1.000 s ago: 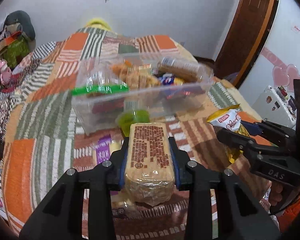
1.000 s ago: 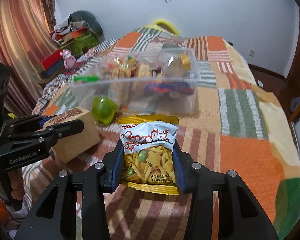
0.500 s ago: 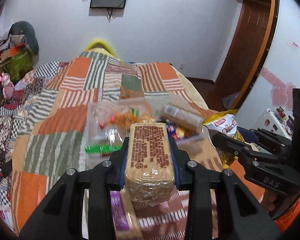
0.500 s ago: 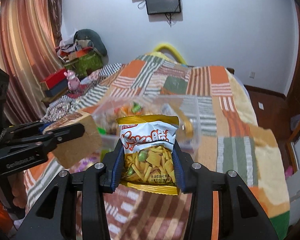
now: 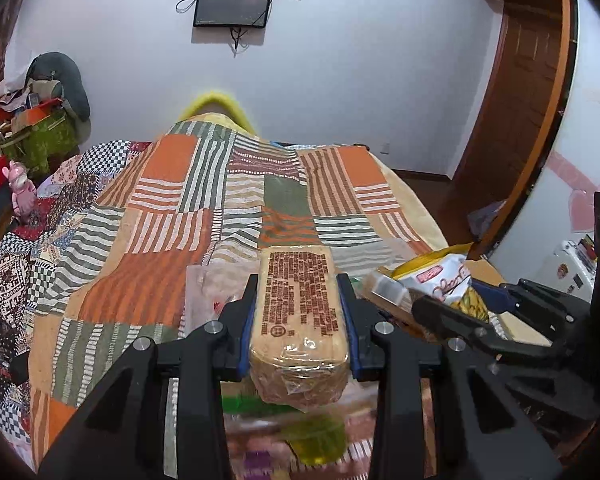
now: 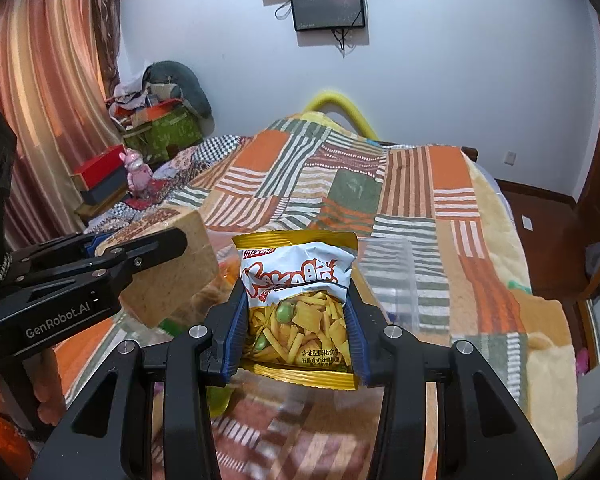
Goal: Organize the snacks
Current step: 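Carry the bread loaf and chip bag over the box and lower them in, then open both tools to drop the loaf and chip bag into the box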
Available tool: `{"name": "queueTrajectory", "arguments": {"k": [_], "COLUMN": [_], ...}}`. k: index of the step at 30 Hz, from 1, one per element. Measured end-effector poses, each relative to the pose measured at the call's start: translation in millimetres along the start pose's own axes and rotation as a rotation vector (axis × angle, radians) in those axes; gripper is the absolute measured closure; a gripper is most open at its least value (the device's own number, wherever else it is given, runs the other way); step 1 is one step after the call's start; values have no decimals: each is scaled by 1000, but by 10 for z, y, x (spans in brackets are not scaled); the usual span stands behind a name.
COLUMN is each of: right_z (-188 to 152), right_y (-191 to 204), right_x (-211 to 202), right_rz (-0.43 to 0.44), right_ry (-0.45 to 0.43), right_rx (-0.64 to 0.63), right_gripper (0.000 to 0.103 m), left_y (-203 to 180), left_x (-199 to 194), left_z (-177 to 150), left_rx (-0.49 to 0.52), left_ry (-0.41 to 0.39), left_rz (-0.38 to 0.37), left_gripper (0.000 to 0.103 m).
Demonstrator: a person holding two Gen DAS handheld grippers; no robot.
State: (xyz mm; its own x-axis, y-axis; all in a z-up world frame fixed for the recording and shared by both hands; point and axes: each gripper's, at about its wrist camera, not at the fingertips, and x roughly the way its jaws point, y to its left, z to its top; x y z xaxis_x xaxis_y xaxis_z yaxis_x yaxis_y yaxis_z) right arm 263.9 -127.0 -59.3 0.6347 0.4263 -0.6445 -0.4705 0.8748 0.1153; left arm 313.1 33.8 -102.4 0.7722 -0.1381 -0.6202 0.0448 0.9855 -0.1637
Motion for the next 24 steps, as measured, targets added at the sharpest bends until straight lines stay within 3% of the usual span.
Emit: {"name": "queueTrajectory", "arguments": {"k": [11, 17, 21, 24], "right_z": [-55, -79, -61, -57], "right_y": [14, -7, 8, 18], "right_x": [301, 261, 158, 47], "right_rz": [-6, 4, 0, -4], "right_ry": [72, 87, 67, 50], "right_rx": [-14, 0, 0, 0], "right_gripper": [59, 59, 48, 45], "left_y": [7, -56, -52, -20], "left_x": [299, 121, -82, -279], "left_z": [-49, -39, -24, -44], "left_rx": [17, 41, 34, 23], "left_ry": [43, 25, 9, -4], "left_rz": [10, -4, -8, -18], "left_gripper": [68, 65, 60, 54]}}
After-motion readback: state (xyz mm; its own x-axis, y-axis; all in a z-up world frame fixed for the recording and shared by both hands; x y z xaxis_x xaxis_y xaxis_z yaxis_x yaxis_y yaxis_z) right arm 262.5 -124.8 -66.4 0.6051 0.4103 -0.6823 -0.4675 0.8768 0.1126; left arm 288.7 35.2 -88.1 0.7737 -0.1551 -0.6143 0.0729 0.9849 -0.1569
